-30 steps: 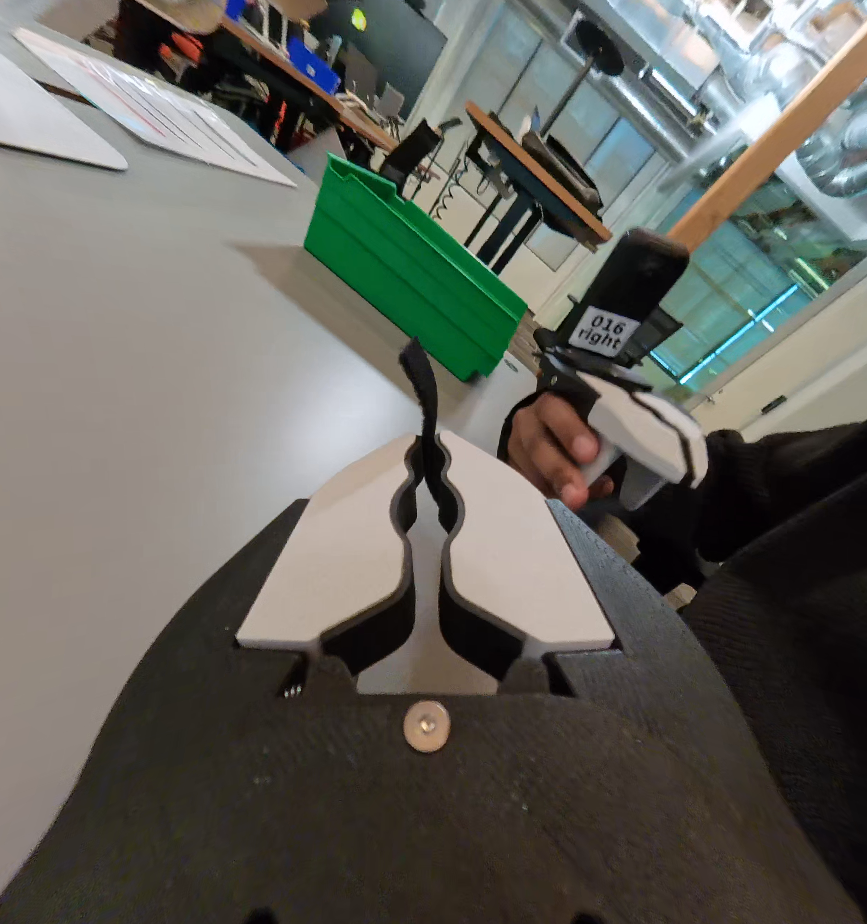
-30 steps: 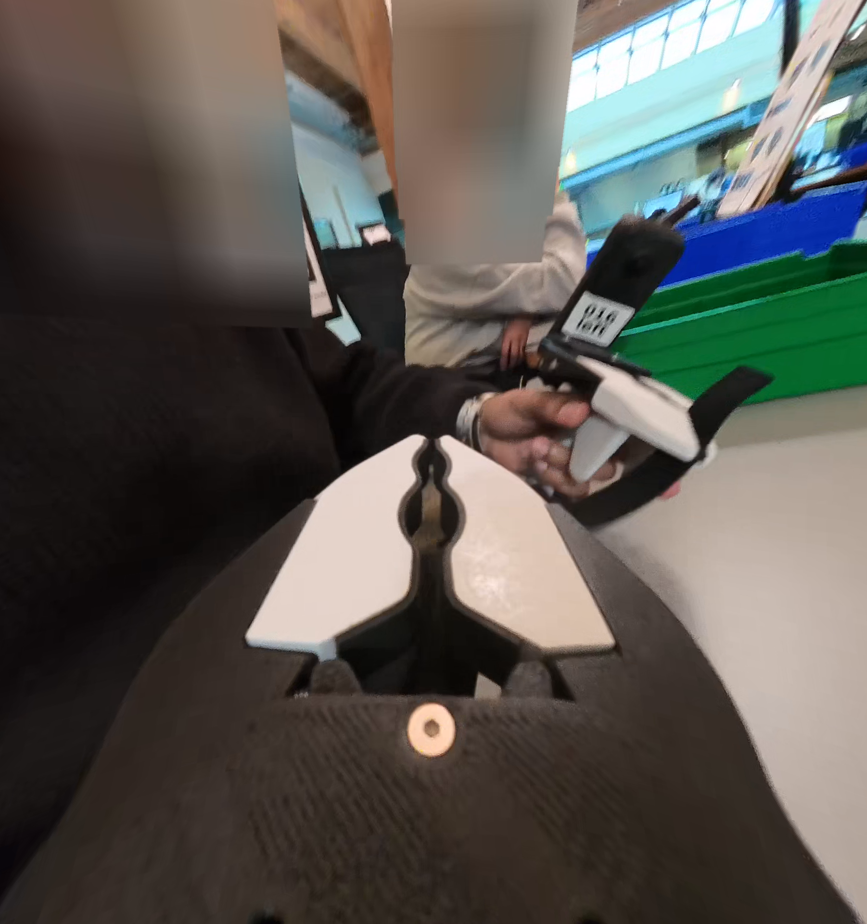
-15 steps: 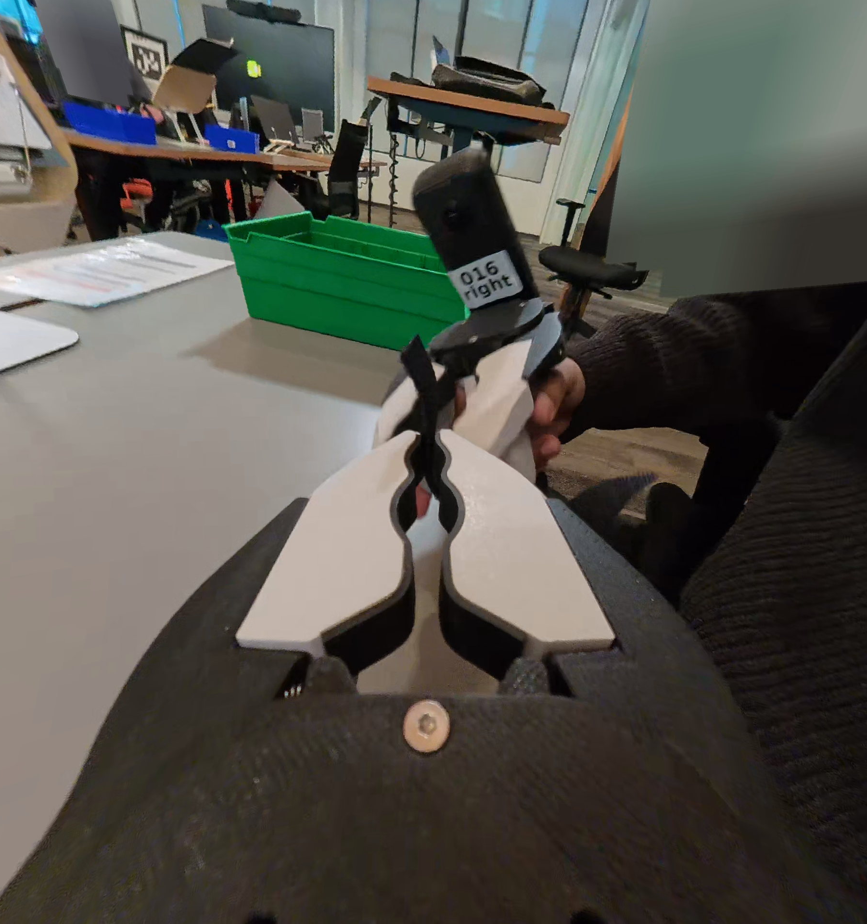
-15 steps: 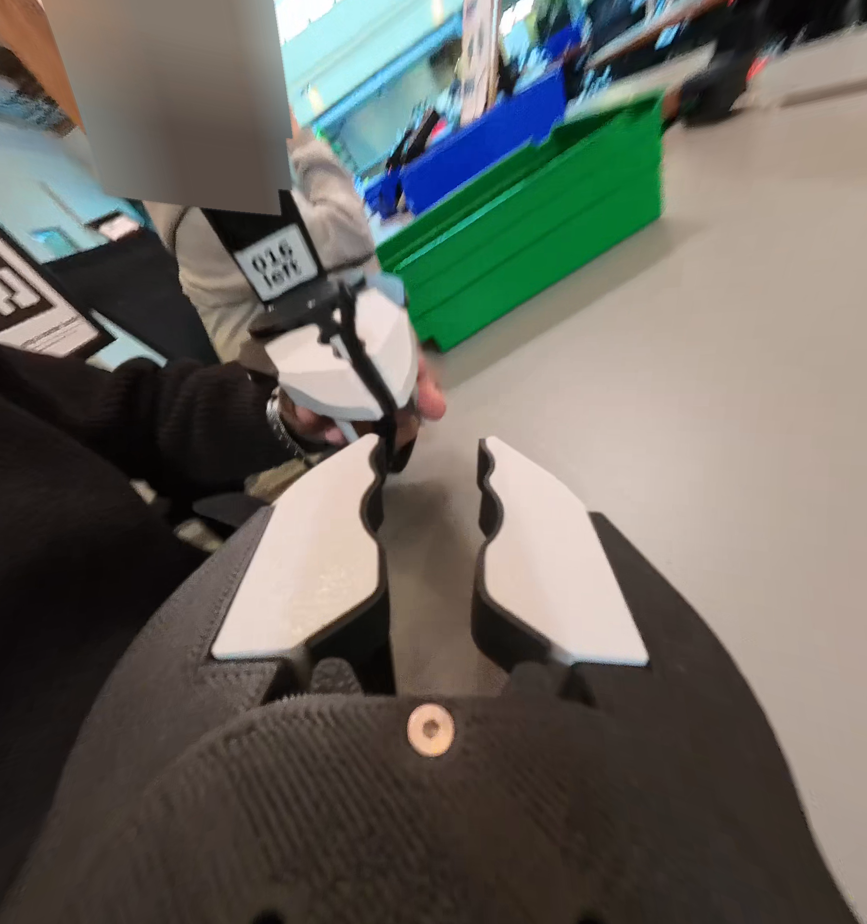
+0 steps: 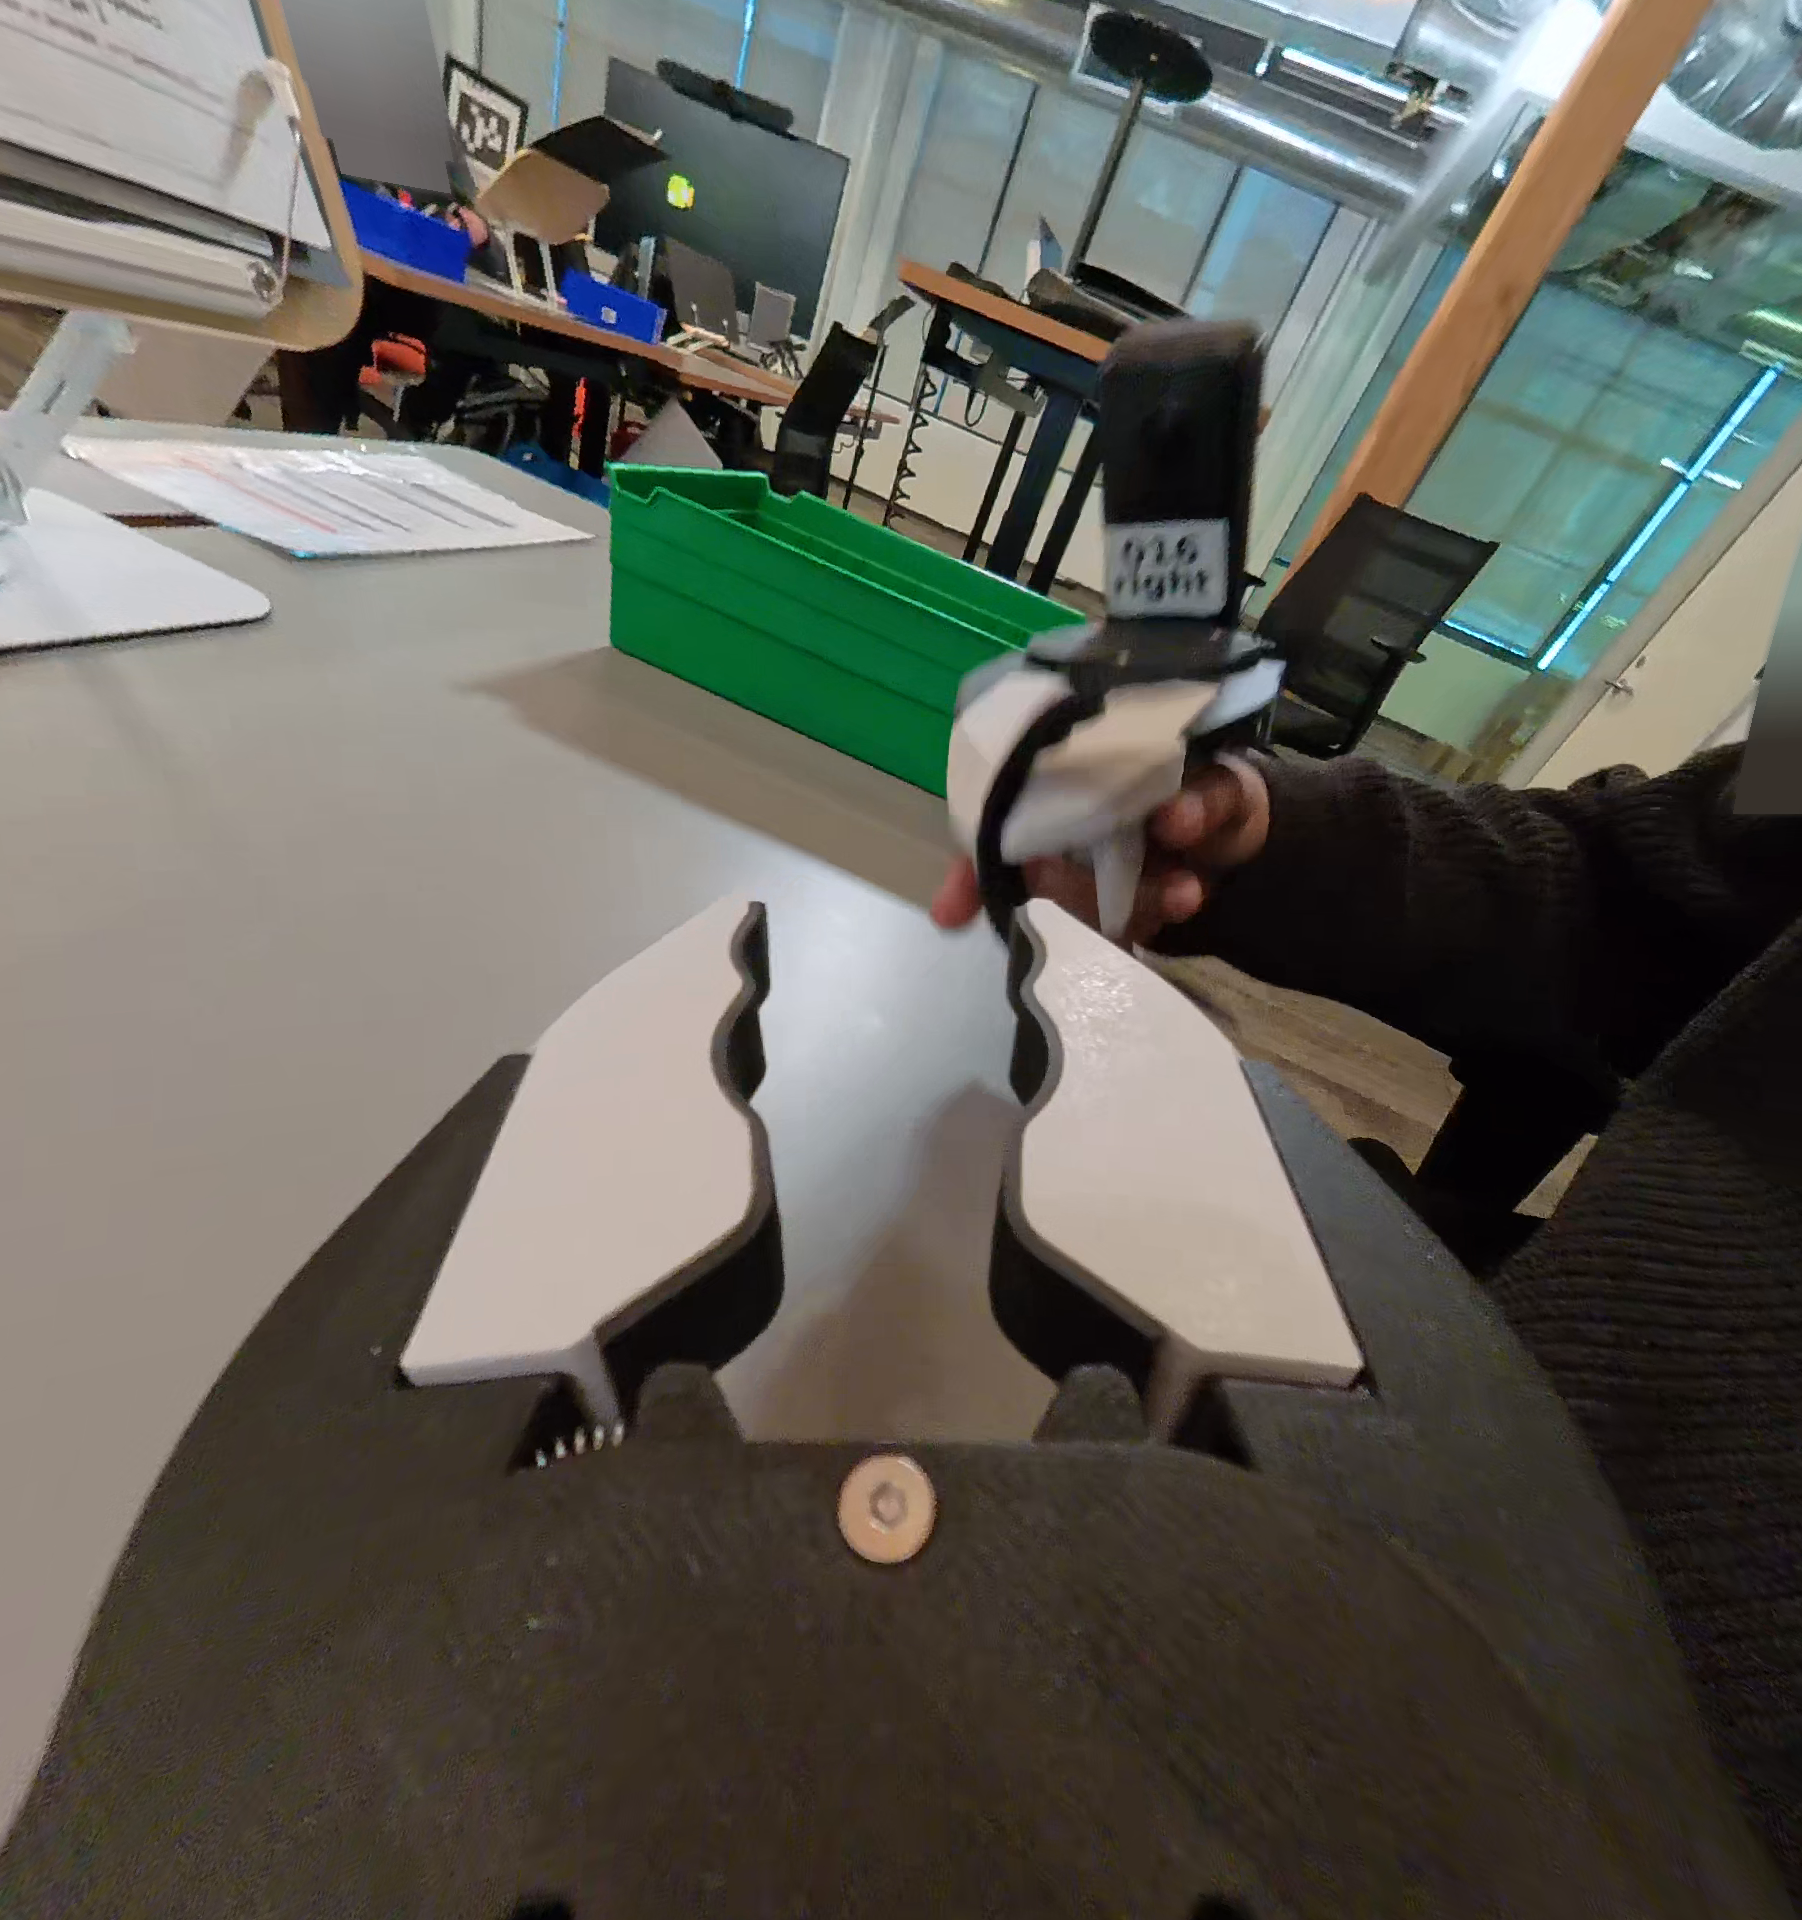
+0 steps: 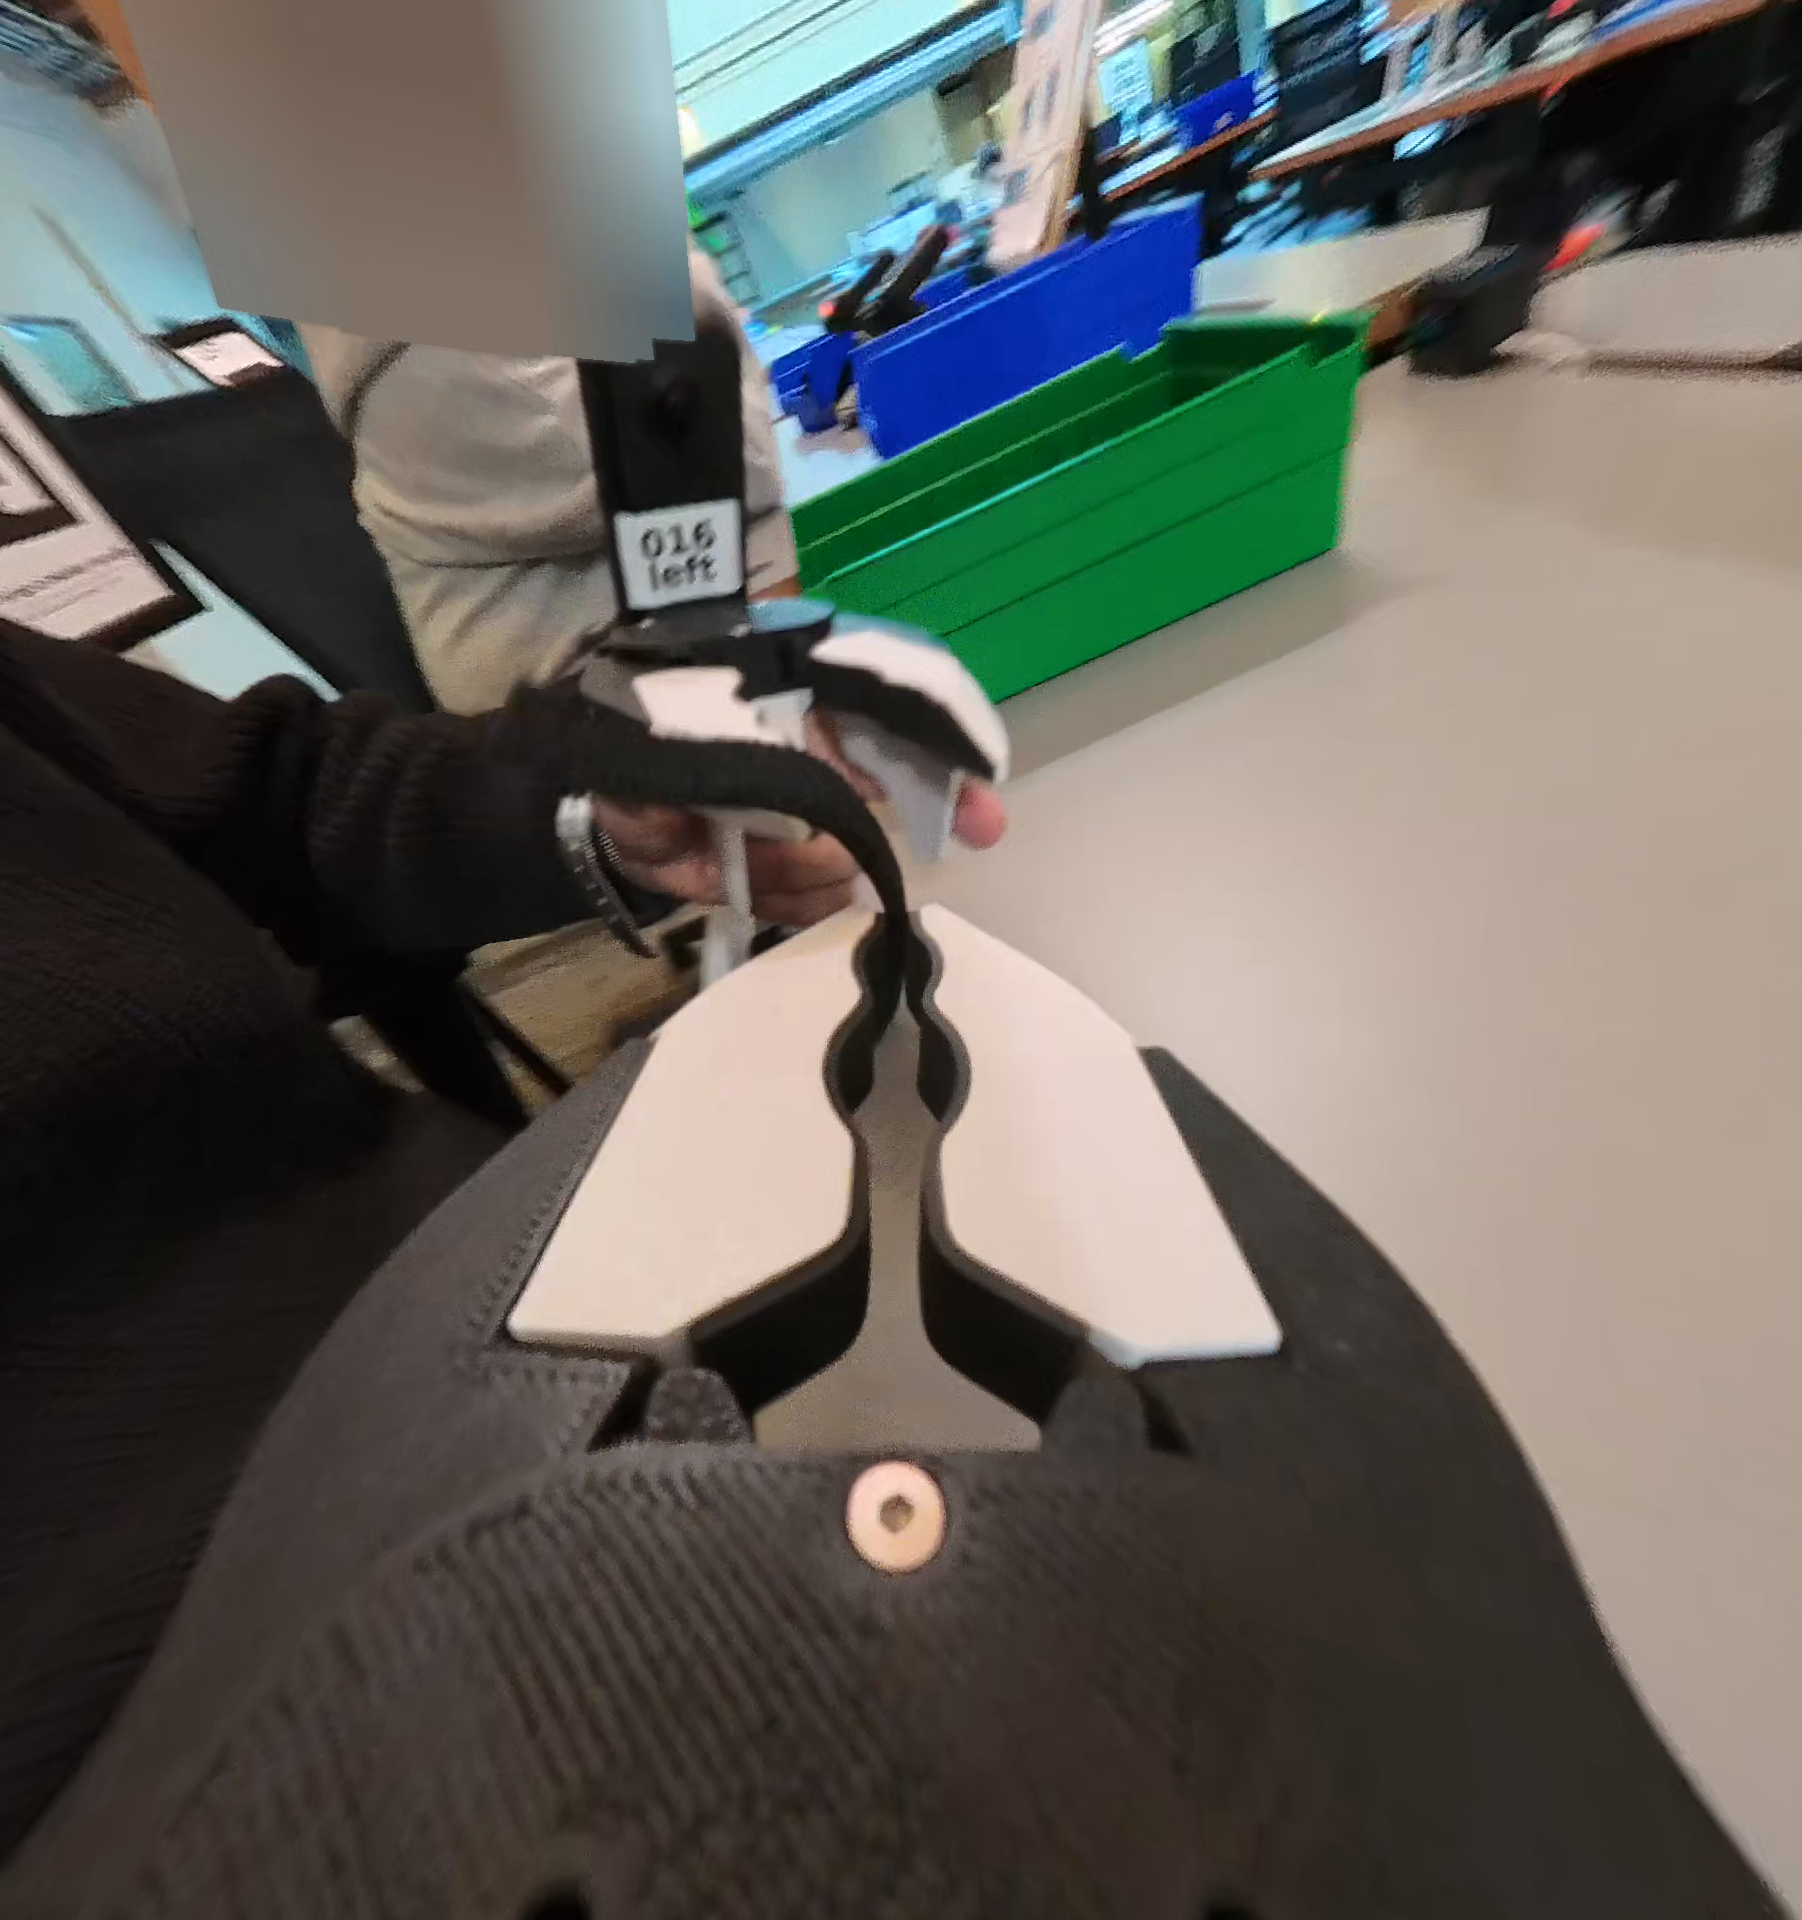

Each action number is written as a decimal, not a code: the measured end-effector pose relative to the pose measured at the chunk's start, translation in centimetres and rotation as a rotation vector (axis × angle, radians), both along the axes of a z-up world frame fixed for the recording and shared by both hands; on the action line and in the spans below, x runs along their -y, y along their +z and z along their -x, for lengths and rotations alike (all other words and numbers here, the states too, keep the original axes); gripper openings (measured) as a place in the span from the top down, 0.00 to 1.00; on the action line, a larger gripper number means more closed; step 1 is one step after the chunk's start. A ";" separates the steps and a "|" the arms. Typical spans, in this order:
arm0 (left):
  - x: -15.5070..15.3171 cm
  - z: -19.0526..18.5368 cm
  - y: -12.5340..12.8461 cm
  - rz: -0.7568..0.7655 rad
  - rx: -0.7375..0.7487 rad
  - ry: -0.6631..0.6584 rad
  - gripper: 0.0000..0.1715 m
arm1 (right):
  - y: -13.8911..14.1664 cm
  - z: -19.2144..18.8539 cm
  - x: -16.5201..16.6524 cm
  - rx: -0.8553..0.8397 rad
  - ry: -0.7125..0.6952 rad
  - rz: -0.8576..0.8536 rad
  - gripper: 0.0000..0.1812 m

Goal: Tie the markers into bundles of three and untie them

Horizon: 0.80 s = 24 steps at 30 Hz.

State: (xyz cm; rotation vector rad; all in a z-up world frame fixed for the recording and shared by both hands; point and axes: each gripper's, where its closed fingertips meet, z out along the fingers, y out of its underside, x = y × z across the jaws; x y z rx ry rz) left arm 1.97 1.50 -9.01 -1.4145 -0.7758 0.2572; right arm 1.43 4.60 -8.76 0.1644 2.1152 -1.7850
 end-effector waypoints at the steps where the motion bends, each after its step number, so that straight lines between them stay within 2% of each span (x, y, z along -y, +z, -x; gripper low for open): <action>1: -0.1 0.0 -0.1 0.000 0.012 -0.005 0.73 | 1.0 1.1 -0.8 -0.049 -0.038 -0.001 0.99; 3: -0.4 -0.2 -0.3 -0.001 0.026 -0.020 0.72 | 3.2 3.9 -2.9 -0.166 -0.133 -0.047 0.98; 5: -0.7 -0.3 -0.7 0.011 0.038 -0.026 0.70 | 5.1 8.1 -6.2 -0.321 -0.317 -0.127 0.98; 7: -0.8 -0.1 -0.9 0.018 0.058 -0.019 0.63 | 7.1 12.7 -10.7 -0.497 -0.536 -0.191 0.99; 9: -1.0 -0.1 -1.0 0.018 0.071 -0.026 0.63 | 8.2 17.1 -16.0 -0.647 -0.738 -0.295 0.98; 12: -1.4 -0.2 -1.4 0.028 0.085 -0.045 0.62 | 7.6 23.6 -24.6 -0.731 -1.045 -0.538 0.98; 14: -1.5 -0.2 -1.3 0.034 0.076 -0.048 0.63 | 5.2 26.8 -29.0 -0.650 -1.171 -0.690 0.98; 15: -1.6 -0.2 -1.3 0.038 0.071 -0.050 0.63 | 3.5 27.9 -30.4 -0.570 -1.201 -0.754 0.92; 16: -1.7 -0.2 -1.4 0.042 0.070 -0.053 0.63 | 1.8 28.8 -31.4 -0.489 -1.220 -0.811 0.74; 17: -1.8 -0.2 -1.5 0.047 0.071 -0.055 0.63 | 0.3 29.3 -32.2 -0.431 -1.227 -0.863 0.60; 18: -1.8 -0.2 -1.5 0.049 0.074 -0.058 0.63 | -0.5 29.7 -33.1 -0.406 -1.265 -0.901 0.55; 20: -1.9 -0.3 -1.6 0.051 0.081 -0.064 0.63 | -0.2 29.6 -34.1 -0.448 -1.326 -0.900 0.54; 21: -1.9 -0.3 -1.6 0.052 0.082 -0.066 0.63 | 0.8 29.4 -34.2 -0.496 -1.349 -0.861 0.54; 24: -1.8 -0.3 -1.8 0.055 0.085 -0.061 0.63 | 6.0 28.1 -34.1 -0.635 -1.429 -0.658 0.59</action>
